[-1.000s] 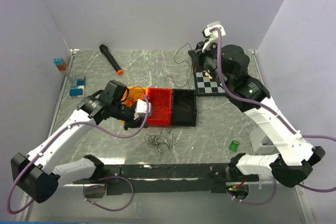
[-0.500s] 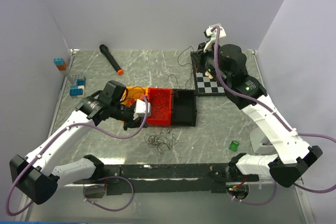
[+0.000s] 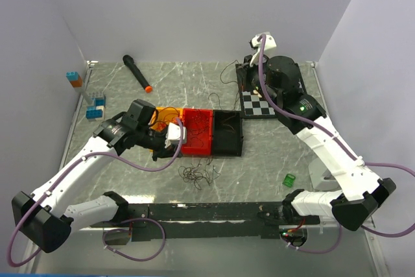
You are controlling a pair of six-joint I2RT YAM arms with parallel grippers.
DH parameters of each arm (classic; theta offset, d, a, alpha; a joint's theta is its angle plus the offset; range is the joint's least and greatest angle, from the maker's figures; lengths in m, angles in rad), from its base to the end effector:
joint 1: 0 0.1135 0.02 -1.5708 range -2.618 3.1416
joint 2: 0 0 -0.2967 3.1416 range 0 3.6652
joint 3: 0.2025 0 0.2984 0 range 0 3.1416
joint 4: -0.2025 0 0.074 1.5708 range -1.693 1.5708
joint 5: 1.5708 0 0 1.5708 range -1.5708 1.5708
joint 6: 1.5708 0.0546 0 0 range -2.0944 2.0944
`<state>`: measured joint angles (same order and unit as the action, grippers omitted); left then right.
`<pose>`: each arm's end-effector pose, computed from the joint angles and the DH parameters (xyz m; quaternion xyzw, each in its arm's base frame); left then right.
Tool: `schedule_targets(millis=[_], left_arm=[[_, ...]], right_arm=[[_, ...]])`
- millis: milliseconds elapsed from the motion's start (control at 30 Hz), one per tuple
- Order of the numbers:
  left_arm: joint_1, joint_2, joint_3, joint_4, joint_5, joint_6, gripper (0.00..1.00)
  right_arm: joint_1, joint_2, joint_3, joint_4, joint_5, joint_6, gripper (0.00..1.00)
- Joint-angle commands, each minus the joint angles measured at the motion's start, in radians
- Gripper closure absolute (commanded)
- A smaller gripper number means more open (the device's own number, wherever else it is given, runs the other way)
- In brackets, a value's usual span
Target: Untangle the cables
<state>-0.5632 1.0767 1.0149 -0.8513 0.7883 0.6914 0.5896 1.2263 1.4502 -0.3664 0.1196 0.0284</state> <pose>0.1852 -0.1628 0.3275 0.6133 0.6347 -0.3436 0.3209 0.2683 0.1716 0.4980 -0.1713 0.7356 0.1558 0.6366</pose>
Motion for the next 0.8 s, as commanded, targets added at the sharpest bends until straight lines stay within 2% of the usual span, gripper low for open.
schedule_targets(millis=[0, 467, 767], left_arm=[[-0.001, -0.009, 0.01, 0.005, 0.011, -0.012, 0.97], [-0.001, -0.021, -0.002, 0.006, 0.009, -0.013, 0.96], [-0.001, -0.027, -0.006, 0.005, 0.005, -0.01, 0.96]], right_arm=[[-0.014, -0.031, -0.005, 0.032, 0.029, -0.015, 1.0], [-0.025, -0.063, 0.067, 0.004, -0.003, -0.019, 1.0], [-0.028, -0.059, 0.2, -0.022, -0.003, -0.051, 1.0]])
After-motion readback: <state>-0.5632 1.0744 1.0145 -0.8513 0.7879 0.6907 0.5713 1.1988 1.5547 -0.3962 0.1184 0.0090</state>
